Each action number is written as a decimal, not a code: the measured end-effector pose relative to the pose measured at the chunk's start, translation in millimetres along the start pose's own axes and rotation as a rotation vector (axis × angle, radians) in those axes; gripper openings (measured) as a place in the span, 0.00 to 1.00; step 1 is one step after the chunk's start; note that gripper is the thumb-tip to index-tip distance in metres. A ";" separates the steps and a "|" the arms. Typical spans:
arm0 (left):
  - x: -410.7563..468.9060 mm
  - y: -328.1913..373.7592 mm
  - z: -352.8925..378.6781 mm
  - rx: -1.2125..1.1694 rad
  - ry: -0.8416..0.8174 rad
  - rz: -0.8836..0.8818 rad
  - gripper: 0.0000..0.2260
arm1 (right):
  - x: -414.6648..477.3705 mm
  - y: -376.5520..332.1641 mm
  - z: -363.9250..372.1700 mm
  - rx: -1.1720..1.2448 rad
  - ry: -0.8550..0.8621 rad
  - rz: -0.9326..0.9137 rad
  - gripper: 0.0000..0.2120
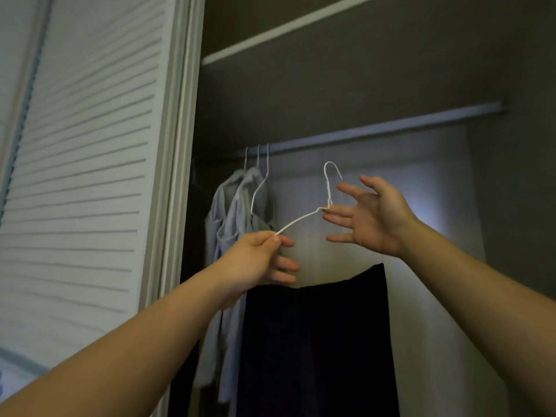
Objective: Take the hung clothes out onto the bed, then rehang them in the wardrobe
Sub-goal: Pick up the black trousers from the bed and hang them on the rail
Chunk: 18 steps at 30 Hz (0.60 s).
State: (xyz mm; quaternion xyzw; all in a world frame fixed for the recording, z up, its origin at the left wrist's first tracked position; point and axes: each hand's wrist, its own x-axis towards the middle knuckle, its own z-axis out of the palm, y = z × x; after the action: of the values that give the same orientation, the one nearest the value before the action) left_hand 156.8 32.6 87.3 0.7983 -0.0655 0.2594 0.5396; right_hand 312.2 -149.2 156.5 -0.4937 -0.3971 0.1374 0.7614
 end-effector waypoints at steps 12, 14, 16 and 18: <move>141.0 76.1 -14.2 0.269 0.354 0.193 0.13 | 154.4 -86.3 1.9 -0.044 -0.078 -0.155 0.30; 159.2 79.3 -16.4 0.424 0.413 0.237 0.11 | 166.9 -92.3 -1.2 -0.035 -0.070 -0.166 0.29; 170.1 78.8 -16.8 0.598 0.453 0.286 0.12 | 176.6 -93.1 -6.9 -0.032 -0.061 -0.164 0.29; 174.1 76.9 -15.4 0.728 0.448 0.277 0.13 | 185.0 -88.3 -13.4 -0.041 -0.054 -0.148 0.30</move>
State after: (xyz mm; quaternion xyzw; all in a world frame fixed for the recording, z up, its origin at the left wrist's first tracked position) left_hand 271.1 45.4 239.7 0.8440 0.0421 0.5019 0.1844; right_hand 425.7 -88.4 316.7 -0.4745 -0.4557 0.0861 0.7482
